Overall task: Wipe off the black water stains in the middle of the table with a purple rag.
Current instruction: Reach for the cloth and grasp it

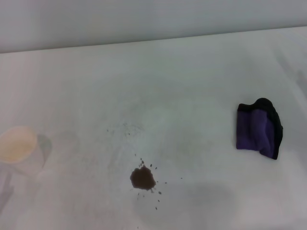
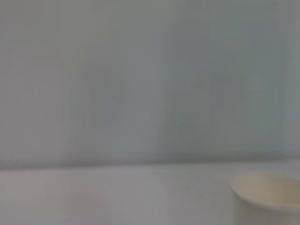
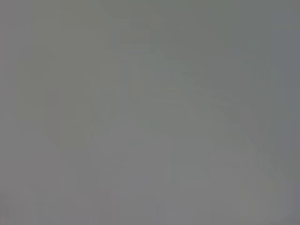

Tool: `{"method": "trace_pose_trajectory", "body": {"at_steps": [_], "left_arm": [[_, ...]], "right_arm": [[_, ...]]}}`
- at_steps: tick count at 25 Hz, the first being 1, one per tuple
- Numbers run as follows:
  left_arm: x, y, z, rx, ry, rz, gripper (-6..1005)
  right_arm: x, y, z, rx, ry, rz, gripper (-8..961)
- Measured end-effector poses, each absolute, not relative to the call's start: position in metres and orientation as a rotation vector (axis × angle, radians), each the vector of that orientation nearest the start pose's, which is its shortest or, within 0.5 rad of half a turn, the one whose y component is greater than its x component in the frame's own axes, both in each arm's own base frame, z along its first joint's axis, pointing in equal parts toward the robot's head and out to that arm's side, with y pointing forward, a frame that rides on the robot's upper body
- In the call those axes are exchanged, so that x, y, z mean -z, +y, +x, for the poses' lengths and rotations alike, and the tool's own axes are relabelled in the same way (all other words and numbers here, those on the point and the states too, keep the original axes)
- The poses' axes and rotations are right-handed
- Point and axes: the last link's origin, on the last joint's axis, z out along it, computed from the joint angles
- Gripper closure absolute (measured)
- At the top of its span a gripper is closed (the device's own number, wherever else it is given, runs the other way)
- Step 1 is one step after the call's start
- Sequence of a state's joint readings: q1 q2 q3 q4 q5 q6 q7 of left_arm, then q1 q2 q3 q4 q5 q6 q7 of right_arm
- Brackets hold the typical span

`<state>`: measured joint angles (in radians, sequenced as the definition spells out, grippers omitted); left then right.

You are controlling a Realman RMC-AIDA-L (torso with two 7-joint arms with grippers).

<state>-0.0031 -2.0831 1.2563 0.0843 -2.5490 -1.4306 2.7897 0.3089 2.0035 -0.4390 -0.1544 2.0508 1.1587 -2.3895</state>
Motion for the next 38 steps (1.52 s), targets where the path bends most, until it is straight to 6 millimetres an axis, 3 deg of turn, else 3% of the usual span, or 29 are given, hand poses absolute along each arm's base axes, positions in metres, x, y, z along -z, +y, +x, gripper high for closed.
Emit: {"method": "trace_pose_trajectory", "body": {"at_steps": [3, 7, 12, 15, 18, 22, 25, 33, 38], "left_arm": [[0.014, 0.159, -0.395, 0.651, -0.657, -1.727, 110], [0.010, 0.166, -0.393, 0.667, -0.632, -1.718, 111], [0.008, 0.176, -0.391, 0.672, -0.607, -1.721, 113], [0.006, 0.180, -0.390, 0.675, -0.593, -1.725, 113], [0.004, 0.185, -0.388, 0.683, -0.576, -1.726, 114], [-0.001, 0.193, -0.386, 0.694, -0.552, -1.706, 114], [-0.006, 0.199, -0.385, 0.700, -0.538, -1.684, 113], [-0.020, 0.213, -0.383, 0.708, -0.484, -1.649, 114], [-0.028, 0.218, -0.383, 0.700, -0.444, -1.625, 114]], "right_arm": [[-0.079, 0.302, 0.421, -0.812, 1.100, -1.464, 134], [-0.099, 0.325, 0.403, -0.791, 1.330, -1.617, 164], [-0.125, 0.348, 0.353, -0.622, 1.454, -1.923, 173], [-0.133, 0.353, 0.318, -0.396, 1.489, -2.103, 173], [-0.135, 0.357, 0.289, -0.107, 1.513, -2.159, 174], [-0.124, 0.361, 0.261, 0.238, 1.472, -2.085, 175], [-0.115, 0.364, 0.243, 0.388, 1.420, -2.029, 176], [-0.054, 0.367, 0.205, 0.492, 1.408, -1.977, 176], [-0.027, 0.362, 0.203, 0.576, 1.448, -1.896, 176]]}}
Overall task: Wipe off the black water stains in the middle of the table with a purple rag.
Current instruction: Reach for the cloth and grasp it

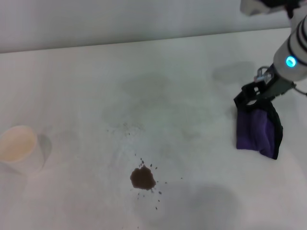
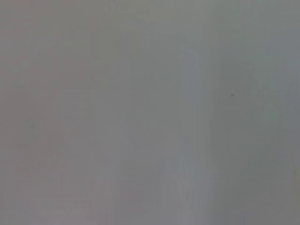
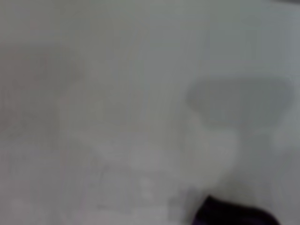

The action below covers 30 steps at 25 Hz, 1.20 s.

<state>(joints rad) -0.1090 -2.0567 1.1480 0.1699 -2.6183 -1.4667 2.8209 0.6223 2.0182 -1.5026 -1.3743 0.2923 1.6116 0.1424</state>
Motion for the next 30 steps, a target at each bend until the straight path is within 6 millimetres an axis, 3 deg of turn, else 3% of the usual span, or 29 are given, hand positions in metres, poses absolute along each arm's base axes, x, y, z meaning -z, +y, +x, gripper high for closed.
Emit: {"method": "trace_pose_trajectory", "body": {"at_steps": [6, 19, 30], "left_arm": [[-0.033, 0.221, -0.383, 0.699, -0.438, -1.588, 113], [-0.036, 0.223, -0.382, 0.703, -0.425, -1.577, 113], [-0.034, 0.221, -0.383, 0.700, -0.437, -1.575, 113]], "right_arm": [[-0.014, 0.356, 0.219, 0.677, 1.502, -1.804, 175], [0.002, 0.354, 0.239, 0.730, 1.518, -1.791, 176], [0.004, 0.353, 0.237, 0.747, 1.470, -1.811, 336]]}}
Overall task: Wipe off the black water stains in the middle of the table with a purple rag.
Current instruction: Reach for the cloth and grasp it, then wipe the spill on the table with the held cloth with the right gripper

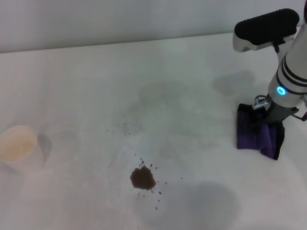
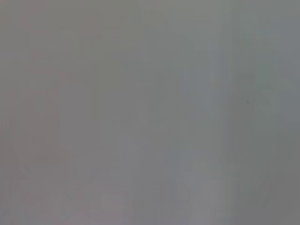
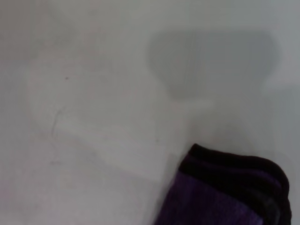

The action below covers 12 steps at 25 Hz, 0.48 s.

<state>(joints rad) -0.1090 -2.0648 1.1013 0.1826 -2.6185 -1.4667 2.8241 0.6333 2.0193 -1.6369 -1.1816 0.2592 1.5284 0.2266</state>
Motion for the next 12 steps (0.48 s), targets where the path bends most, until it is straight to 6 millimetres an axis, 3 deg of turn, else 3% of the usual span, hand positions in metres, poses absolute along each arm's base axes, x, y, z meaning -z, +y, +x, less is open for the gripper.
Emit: {"method": "trace_pose_trajectory", "body": {"at_steps": [5, 12], "left_arm": [[-0.0334, 0.2218, -0.3827, 0.702, -0.436, -1.577, 113], [-0.0331, 0.2227, -0.3822, 0.704, -0.436, -1.578, 113]], "right_arm": [[0.0080, 0.3516, 0.2388, 0.748, 1.467, -1.839, 576], [0.0136, 0.3484, 0.2334, 0.730, 1.460, -1.906, 818]]}}
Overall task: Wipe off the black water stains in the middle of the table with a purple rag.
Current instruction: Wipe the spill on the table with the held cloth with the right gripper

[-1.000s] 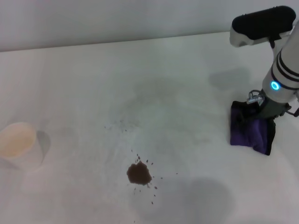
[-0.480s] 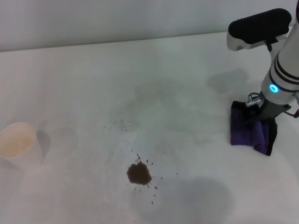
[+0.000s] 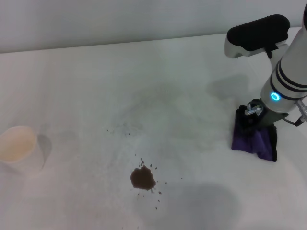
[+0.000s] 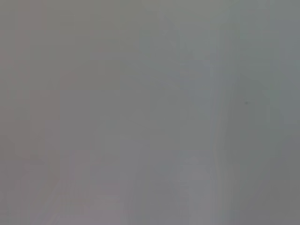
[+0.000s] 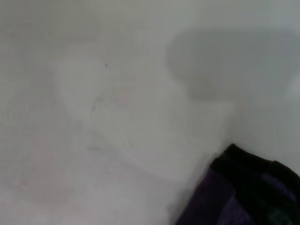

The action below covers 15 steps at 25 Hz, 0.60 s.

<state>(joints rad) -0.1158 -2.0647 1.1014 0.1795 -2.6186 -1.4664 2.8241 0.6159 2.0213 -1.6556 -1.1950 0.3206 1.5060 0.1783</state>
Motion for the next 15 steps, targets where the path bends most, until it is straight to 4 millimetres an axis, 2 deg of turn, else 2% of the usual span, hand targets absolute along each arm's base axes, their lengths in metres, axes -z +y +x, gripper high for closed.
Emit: {"method": "trace_pose_trajectory", "body": {"at_steps": [4, 8, 15], "left_arm": [[-0.033, 0.223, -0.382, 0.704, -0.436, -1.578, 114], [-0.033, 0.223, -0.382, 0.706, -0.435, -1.578, 114], [-0.033, 0.229, -0.379, 0.712, -0.426, -1.582, 114]], "right_arm": [[0.018, 0.347, 0.222, 0.711, 1.416, -1.951, 859], [0.026, 0.343, 0.205, 0.682, 1.364, -2.030, 859], [0.059, 0.331, 0.174, 0.609, 1.273, -2.234, 859]]}}
